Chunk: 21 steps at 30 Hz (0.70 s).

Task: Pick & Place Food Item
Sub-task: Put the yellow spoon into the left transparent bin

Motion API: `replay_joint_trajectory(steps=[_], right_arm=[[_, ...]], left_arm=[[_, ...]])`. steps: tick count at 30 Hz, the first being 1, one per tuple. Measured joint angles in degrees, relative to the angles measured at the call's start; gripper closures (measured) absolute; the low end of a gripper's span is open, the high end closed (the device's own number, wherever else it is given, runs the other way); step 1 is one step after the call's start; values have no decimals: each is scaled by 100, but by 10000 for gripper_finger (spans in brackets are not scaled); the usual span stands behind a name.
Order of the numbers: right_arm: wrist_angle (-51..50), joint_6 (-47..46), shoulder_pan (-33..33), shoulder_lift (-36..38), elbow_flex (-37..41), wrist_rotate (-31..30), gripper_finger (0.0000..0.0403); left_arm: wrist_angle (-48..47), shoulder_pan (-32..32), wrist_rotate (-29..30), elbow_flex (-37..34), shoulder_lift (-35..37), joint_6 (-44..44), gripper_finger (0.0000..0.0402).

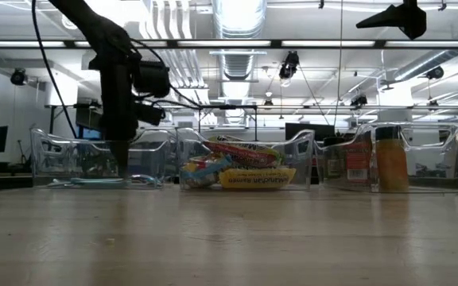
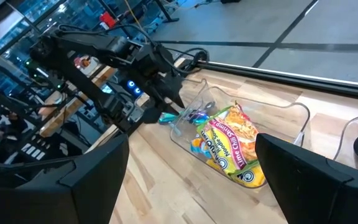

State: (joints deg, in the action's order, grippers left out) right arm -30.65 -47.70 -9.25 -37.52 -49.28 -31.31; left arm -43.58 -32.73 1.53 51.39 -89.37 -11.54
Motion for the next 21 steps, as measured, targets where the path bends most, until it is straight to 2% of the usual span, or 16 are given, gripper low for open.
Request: replay_joint_trajectory(steps=[8, 11, 16, 21], right_arm=[[-1, 35, 1, 0, 0, 12, 58], [-24, 187, 1, 0, -5, 280, 58], [-1041, 274, 1, -106, -535, 713, 58], [-2433, 521, 0, -492, -1455, 1056, 58]], left_arm=[[-753, 0, 18, 657, 440, 195, 148], [-978, 1, -35, 947, 754, 364, 118], [-976, 80, -291, 1351, 1608, 724, 102], [81, 294, -1238, 1396, 2486, 1502, 101]])
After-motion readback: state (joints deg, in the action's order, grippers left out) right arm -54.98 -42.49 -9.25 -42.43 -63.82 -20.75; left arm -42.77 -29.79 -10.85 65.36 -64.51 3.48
